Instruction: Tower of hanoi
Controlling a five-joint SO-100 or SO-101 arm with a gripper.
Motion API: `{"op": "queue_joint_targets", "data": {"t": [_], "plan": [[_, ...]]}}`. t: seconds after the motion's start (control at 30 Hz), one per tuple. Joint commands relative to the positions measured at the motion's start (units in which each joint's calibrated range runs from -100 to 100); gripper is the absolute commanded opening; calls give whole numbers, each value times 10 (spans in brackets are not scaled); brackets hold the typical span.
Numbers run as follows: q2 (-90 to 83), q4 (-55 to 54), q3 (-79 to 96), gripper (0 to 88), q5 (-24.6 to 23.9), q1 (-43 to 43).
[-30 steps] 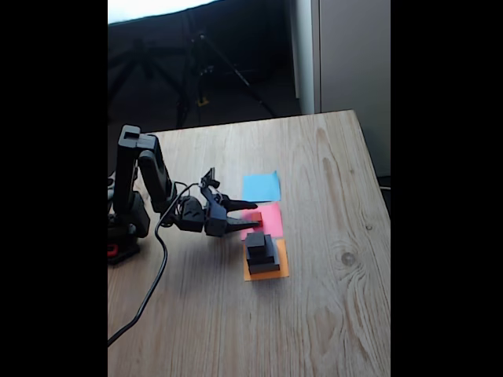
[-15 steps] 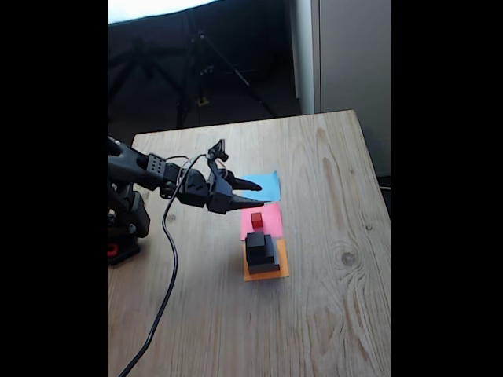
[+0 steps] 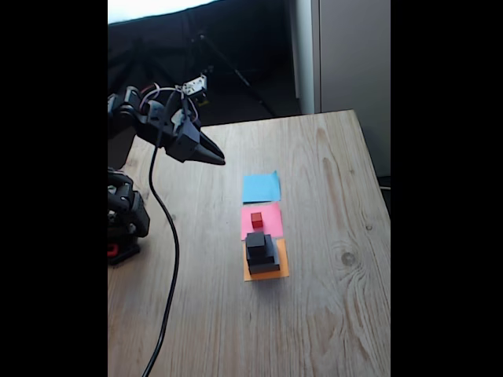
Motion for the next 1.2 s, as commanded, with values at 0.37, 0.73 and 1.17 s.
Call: {"op": "queue_joint_targets", "data": {"t": [0.37, 0.73, 1.17], "plan": [[26, 211, -324, 14, 46, 102], [33, 217, -340, 19, 41, 102], [-30, 193, -226, 4, 82, 258]]}}
